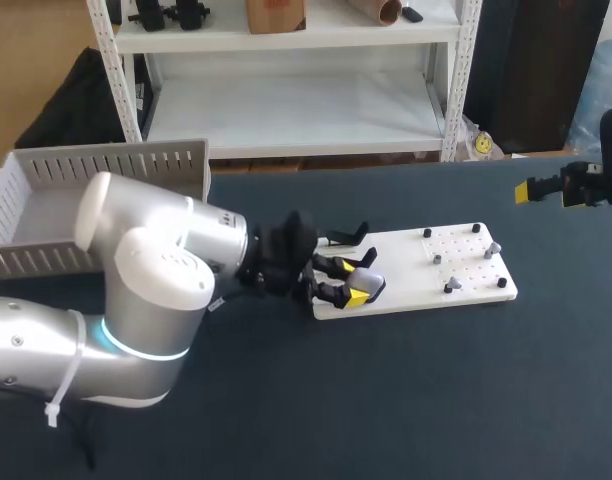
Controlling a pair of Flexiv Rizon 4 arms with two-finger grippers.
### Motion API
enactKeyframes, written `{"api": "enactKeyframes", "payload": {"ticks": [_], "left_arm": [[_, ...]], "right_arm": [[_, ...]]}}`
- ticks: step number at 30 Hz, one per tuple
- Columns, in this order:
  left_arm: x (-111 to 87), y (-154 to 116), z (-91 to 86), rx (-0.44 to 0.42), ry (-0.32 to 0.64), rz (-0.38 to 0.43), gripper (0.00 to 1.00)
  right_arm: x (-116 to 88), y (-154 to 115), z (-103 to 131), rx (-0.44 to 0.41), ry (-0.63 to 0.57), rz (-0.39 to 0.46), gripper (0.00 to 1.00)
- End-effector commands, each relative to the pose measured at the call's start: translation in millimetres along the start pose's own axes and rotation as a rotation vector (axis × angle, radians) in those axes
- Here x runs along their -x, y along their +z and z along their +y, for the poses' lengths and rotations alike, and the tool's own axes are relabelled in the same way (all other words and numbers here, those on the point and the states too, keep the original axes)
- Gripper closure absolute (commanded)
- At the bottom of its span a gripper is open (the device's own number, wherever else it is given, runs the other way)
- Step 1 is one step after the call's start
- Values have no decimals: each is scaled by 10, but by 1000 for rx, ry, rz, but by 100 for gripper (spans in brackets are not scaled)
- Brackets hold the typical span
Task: Pick up each earbud case from the left stands, insert the matching earbuds, close the lid, and place the case in the box.
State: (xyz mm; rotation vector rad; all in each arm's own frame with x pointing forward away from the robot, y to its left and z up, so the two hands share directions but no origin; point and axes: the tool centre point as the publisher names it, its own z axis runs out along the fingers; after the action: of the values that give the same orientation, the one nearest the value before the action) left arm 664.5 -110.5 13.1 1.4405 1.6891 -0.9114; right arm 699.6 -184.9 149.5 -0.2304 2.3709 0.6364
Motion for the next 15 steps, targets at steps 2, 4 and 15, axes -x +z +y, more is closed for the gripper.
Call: {"api": "enactKeyframes", "payload": {"ticks": [2,4,15], "left_arm": [[-11,22,19,-4,2,-6,60],[-8,17,17,-4,4,-7,69],[30,-21,-23,-18,7,-24,100]], "right_arm": [[3,-2,-2,0,0,2,0],[3,-2,-2,0,0,2,0],[3,-2,-2,0,0,2,0]]}}
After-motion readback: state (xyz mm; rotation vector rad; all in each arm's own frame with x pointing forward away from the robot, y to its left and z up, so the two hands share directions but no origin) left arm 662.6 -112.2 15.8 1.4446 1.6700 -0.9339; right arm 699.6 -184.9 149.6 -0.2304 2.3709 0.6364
